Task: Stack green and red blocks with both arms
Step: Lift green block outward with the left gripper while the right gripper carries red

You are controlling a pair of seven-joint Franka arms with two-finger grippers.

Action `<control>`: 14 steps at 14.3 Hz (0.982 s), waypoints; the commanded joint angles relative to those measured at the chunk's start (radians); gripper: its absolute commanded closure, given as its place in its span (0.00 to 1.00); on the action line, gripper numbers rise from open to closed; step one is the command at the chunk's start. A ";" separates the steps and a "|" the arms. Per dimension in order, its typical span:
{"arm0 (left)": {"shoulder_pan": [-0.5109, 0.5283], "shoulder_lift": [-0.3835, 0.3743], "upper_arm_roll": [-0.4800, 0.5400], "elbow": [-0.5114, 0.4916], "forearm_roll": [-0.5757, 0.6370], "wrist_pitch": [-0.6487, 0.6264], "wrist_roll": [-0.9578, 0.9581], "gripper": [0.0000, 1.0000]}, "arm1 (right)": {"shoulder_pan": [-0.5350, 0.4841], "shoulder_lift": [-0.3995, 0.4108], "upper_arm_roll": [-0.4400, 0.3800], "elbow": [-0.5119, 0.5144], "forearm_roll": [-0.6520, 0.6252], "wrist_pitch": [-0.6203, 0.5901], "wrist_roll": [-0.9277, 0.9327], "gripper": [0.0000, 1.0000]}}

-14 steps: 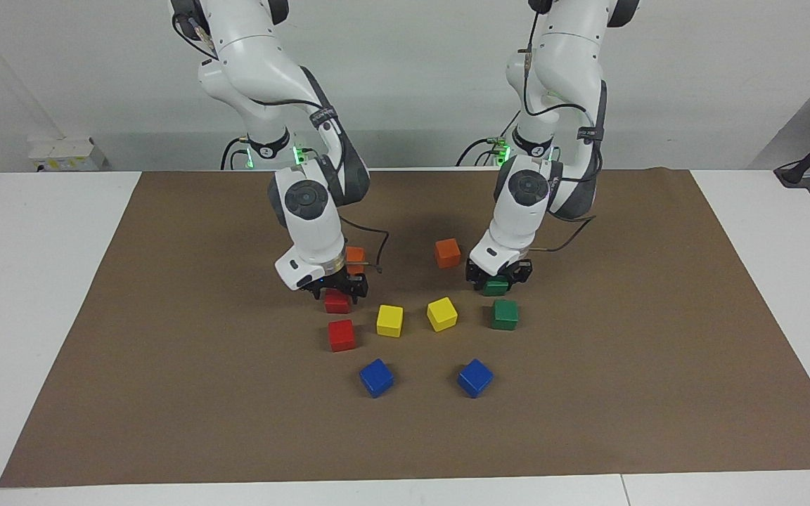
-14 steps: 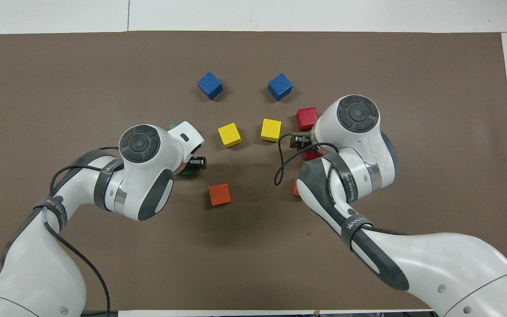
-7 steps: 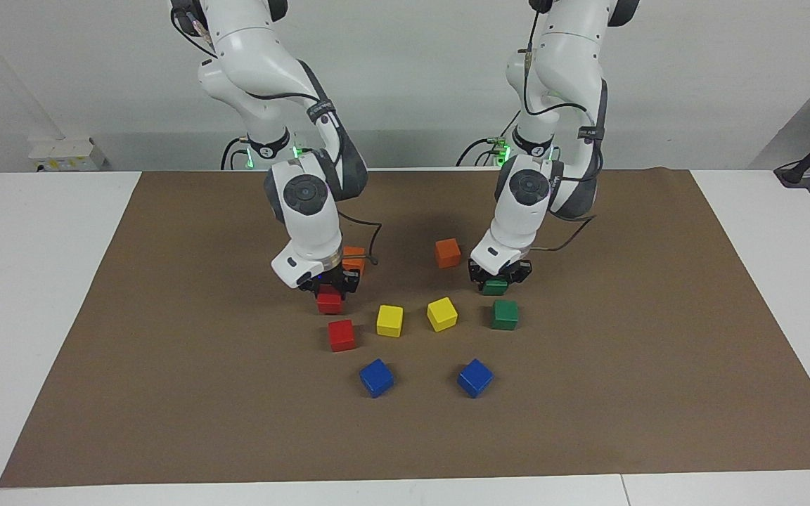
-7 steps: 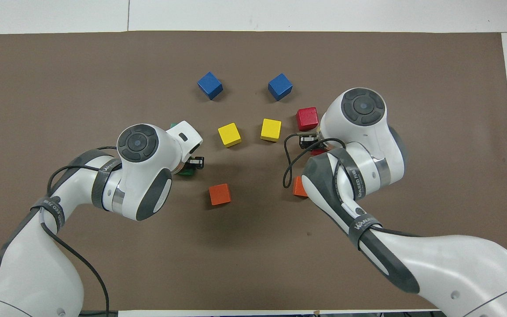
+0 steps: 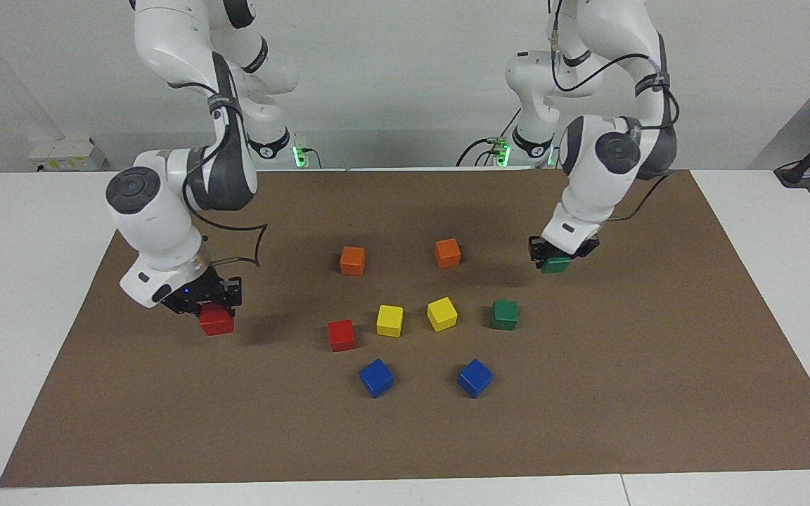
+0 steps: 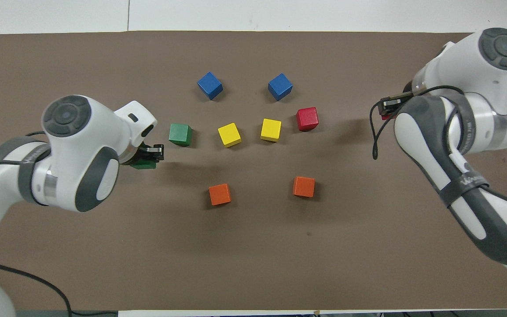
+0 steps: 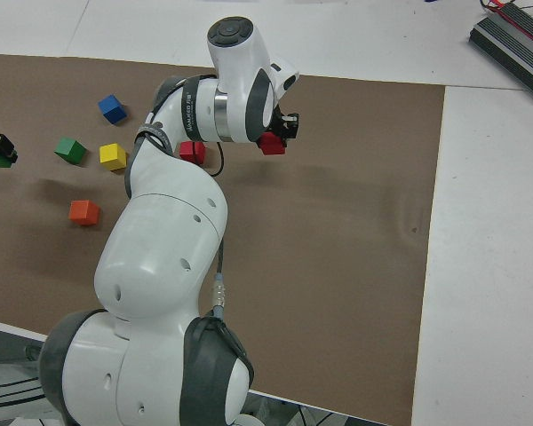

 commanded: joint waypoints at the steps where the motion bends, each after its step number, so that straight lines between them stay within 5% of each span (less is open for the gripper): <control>1: 0.175 -0.034 -0.007 -0.031 -0.011 -0.038 0.253 1.00 | -0.023 -0.012 0.017 -0.040 -0.005 0.014 -0.031 1.00; 5: 0.361 -0.058 -0.004 -0.110 -0.011 0.069 0.498 1.00 | -0.053 -0.019 0.017 -0.121 -0.005 0.106 -0.036 1.00; 8: 0.378 -0.080 -0.004 -0.247 -0.012 0.251 0.500 1.00 | -0.062 -0.006 0.015 -0.137 -0.005 0.163 -0.060 1.00; 14: 0.380 -0.029 -0.002 -0.296 -0.011 0.399 0.506 1.00 | -0.084 0.026 0.015 -0.155 -0.005 0.226 -0.077 1.00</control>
